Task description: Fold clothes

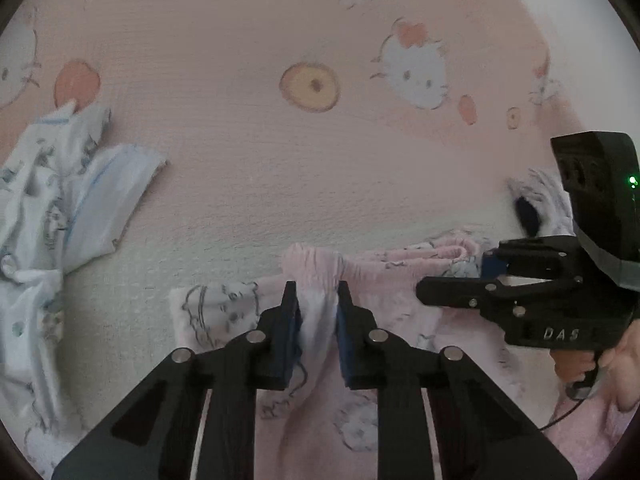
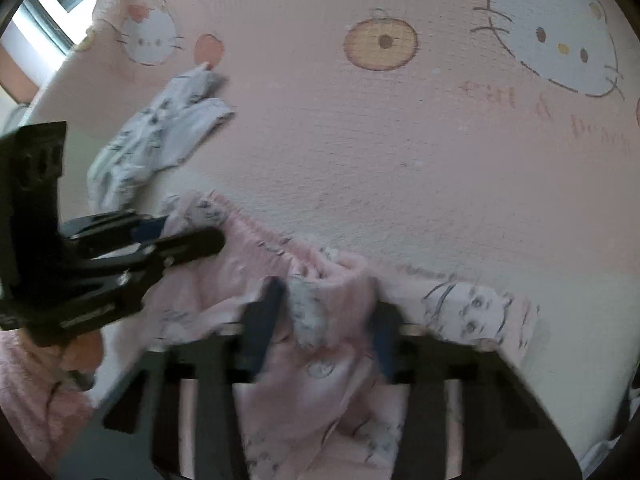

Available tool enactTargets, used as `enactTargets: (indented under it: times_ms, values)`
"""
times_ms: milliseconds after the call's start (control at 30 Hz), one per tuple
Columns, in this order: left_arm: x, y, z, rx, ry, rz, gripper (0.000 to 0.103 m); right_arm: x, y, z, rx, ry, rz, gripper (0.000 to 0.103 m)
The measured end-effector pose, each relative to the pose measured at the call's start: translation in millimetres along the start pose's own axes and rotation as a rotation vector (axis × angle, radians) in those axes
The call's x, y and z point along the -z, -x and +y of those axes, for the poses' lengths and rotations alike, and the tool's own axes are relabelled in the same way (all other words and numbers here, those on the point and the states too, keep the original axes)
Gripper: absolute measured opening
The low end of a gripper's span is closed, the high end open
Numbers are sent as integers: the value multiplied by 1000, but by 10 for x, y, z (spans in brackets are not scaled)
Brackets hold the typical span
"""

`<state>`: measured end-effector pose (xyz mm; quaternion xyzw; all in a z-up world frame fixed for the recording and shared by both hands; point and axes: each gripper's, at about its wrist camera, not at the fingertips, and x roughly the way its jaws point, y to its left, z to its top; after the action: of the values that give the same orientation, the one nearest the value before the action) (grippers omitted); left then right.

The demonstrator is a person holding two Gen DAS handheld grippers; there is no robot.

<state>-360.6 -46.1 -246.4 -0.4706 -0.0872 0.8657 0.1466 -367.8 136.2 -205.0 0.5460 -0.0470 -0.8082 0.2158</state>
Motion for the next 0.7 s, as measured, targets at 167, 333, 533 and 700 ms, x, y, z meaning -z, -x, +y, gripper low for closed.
enactTargets:
  times_ms: [167,333,533,700]
  values:
    - [316,626,-252,30,-68,-37,17,364,632,415,-3,54,-90,23]
    - [890,1154,-506,13,-65,13,17,1153,1091,1062,72,147,-96,23]
    - [1690,1417,-623,20,63,218,23,2098,1171,1316,103,208,53,25]
    - [2016,1496,-412,78,205,285,32,2351,1193,1249,143,198,149,42]
